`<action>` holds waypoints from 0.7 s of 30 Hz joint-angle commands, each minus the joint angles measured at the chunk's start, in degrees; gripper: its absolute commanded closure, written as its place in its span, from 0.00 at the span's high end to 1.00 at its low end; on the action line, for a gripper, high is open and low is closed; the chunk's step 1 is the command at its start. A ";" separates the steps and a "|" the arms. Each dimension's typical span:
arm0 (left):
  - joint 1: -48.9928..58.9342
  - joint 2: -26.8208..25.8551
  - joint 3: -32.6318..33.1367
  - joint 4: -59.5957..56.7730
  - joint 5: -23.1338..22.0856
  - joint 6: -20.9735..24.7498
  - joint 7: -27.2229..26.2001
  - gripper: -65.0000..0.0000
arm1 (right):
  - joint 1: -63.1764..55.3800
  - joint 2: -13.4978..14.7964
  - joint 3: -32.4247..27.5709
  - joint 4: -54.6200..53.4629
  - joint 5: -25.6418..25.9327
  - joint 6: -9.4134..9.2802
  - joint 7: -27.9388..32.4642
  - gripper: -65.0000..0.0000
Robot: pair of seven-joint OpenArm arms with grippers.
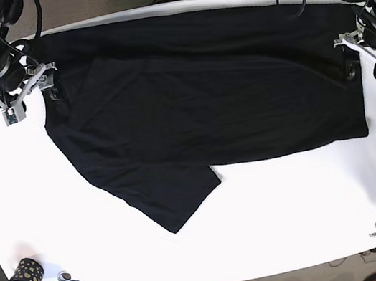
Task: Fold the T-shirt properly
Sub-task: 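Move both grippers along the shirt sides and grasp the side edges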
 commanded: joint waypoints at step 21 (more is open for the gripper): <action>-16.04 -0.59 -0.16 -8.42 8.93 0.07 -1.19 0.62 | 27.41 9.78 -13.29 -31.70 0.72 0.14 5.33 0.86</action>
